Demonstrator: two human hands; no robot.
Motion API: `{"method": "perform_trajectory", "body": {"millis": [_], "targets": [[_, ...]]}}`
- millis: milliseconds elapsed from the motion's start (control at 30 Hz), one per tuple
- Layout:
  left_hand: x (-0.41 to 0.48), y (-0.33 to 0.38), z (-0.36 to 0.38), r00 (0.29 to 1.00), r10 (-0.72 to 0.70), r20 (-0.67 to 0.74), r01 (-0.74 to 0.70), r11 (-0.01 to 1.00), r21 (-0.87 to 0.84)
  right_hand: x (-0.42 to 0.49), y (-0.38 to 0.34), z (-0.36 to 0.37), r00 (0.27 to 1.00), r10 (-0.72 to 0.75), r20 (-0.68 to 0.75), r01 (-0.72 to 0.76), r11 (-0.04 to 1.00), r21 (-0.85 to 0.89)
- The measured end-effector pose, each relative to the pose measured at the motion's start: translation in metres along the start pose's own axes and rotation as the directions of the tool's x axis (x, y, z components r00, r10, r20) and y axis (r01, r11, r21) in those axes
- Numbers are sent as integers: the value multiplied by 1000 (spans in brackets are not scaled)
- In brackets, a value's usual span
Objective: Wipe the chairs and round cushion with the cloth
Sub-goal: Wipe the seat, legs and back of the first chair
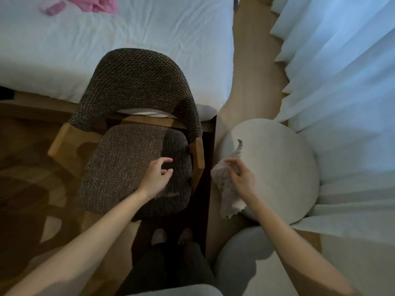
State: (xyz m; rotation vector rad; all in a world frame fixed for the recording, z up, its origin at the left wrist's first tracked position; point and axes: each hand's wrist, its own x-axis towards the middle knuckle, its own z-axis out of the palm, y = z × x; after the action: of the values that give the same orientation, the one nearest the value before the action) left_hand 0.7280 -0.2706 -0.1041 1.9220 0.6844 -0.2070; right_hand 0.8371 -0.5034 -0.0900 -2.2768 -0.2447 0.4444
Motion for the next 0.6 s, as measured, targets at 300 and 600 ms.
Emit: {"method": "perform_trajectory", "body": {"millis": [300,600], "targets": [[71,-1,72,993,-89,-72,83,993,-82,111,9,24,994,-76,78,77,997,-4],[150,-29,141,960,-281,2,270,919,-286,230,40,86,920,13,391,31,994,-106]]}}
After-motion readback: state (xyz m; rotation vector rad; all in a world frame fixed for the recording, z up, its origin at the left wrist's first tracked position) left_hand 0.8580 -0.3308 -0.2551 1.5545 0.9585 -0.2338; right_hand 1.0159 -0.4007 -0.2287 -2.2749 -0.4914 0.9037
